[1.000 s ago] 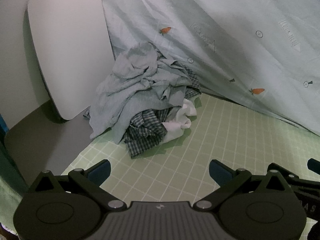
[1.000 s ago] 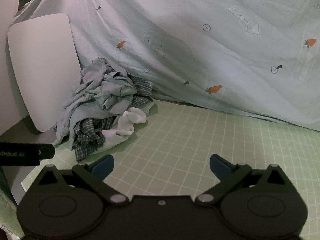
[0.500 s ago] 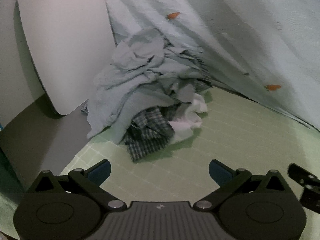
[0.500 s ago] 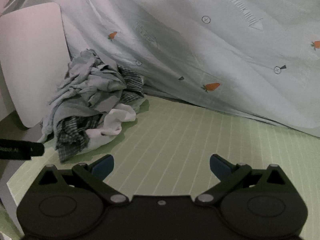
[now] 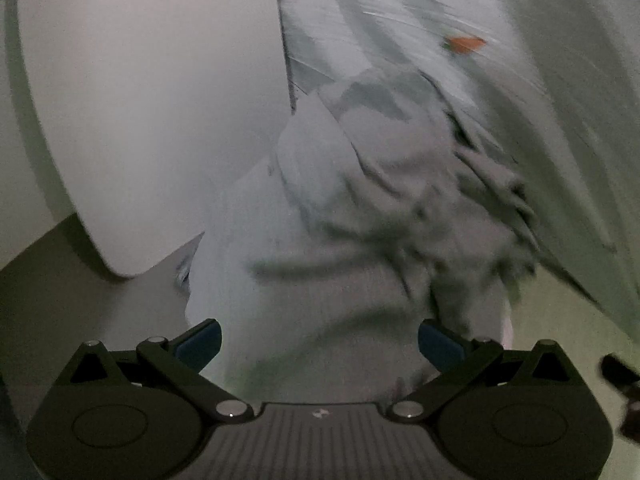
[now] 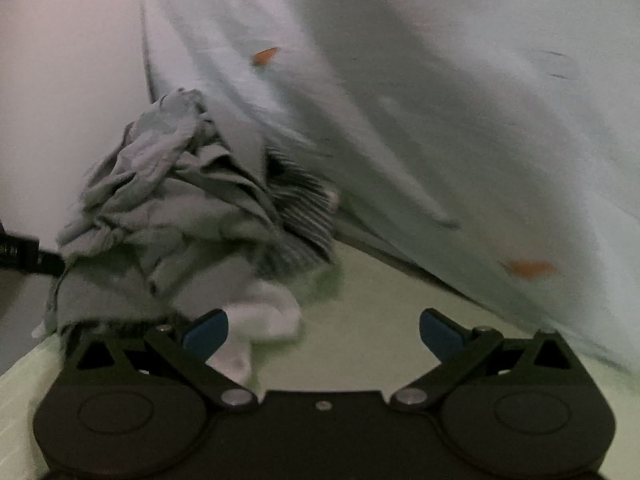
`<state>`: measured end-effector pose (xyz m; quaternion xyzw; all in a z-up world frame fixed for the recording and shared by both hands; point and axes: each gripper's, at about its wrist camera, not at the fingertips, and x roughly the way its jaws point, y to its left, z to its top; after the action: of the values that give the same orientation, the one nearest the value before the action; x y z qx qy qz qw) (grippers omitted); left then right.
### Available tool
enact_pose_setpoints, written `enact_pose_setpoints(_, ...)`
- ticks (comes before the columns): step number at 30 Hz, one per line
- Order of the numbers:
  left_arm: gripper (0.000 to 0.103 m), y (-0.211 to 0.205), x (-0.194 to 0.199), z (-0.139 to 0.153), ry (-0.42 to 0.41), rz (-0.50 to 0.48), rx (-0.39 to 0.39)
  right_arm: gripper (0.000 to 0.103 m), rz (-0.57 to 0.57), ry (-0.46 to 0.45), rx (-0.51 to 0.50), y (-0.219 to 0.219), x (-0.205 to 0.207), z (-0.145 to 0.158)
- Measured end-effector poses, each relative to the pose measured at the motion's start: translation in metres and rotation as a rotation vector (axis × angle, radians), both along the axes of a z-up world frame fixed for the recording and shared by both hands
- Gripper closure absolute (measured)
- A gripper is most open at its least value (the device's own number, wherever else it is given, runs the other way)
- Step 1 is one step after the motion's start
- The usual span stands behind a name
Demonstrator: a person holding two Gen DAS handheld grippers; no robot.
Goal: Fold clothes
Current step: 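Grasp the grey hoodie from the pile with both grippers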
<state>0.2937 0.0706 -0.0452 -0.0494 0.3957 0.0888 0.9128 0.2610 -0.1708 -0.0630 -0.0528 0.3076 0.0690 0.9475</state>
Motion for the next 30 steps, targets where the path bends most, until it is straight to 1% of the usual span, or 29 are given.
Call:
enact_pose_setpoints(4,0.000,0.009,0.040,-0.008,-0.001,0.018,-0.050,0.001,0.111,-0.017,-0.024,0.035,0.063,-0.018)
enact_pose_setpoints(7,0.000,0.010,0.058,-0.015,-0.006,0.016,-0.082,0.003,0.191,-0.037,0.000,0.054,0.097,-0.026)
enact_pose_setpoints(11,0.001,0.010,0.061,-0.021,-0.039,0.013,-0.104,0.003,0.296,-0.074,-0.006,0.076,0.124,-0.037)
enact_pose_setpoints(13,0.006,0.009,0.060,-0.022,-0.056,-0.006,-0.105,0.003,0.330,-0.075,-0.007,0.081,0.129,-0.043)
enact_pose_setpoints(14,0.010,0.009,0.059,-0.022,-0.065,-0.015,-0.104,0.003,0.340,-0.078,0.008,0.081,0.130,-0.045)
enact_pose_setpoints(15,0.016,0.008,0.060,-0.022,-0.075,-0.024,-0.101,0.008,0.352,-0.070,0.032,0.080,0.130,-0.046)
enact_pose_setpoints(16,0.021,0.006,0.059,-0.022,-0.085,-0.033,-0.098,0.021,0.364,-0.061,0.057,0.078,0.130,-0.046)
enact_pose_setpoints(17,0.033,0.004,0.058,-0.021,-0.097,-0.038,-0.095,0.032,0.384,-0.045,0.092,0.075,0.128,-0.046)
enact_pose_setpoints(18,0.048,0.001,0.057,-0.018,-0.108,-0.043,-0.086,0.054,0.407,-0.032,0.122,0.074,0.126,-0.044)
enact_pose_setpoints(19,0.055,-0.004,0.054,-0.015,-0.116,-0.047,-0.070,0.074,0.410,-0.045,0.112,0.076,0.122,-0.042)
enact_pose_setpoints(20,0.071,-0.008,0.052,-0.011,-0.125,-0.052,-0.055,0.086,0.412,-0.059,0.099,0.078,0.118,-0.040)
enact_pose_setpoints(21,0.077,-0.011,0.050,-0.008,-0.133,-0.059,-0.040,0.089,0.401,-0.092,0.053,0.081,0.108,-0.037)
enact_pose_setpoints(23,0.082,-0.018,0.043,0.001,-0.154,-0.068,-0.012,0.092,0.375,-0.127,0.044,0.078,0.094,-0.030)
enact_pose_setpoints(26,0.084,-0.025,0.023,0.023,-0.226,-0.089,0.016,0.093,0.311,-0.194,0.055,0.066,0.072,-0.012)
enact_pose_setpoints(28,0.084,-0.033,0.005,0.041,-0.279,-0.108,0.053,0.093,0.275,-0.257,0.040,0.057,0.055,0.006)
enact_pose_setpoints(30,0.084,-0.039,-0.014,0.058,-0.319,-0.132,0.058,0.093,0.247,-0.311,0.031,0.049,0.035,0.025)
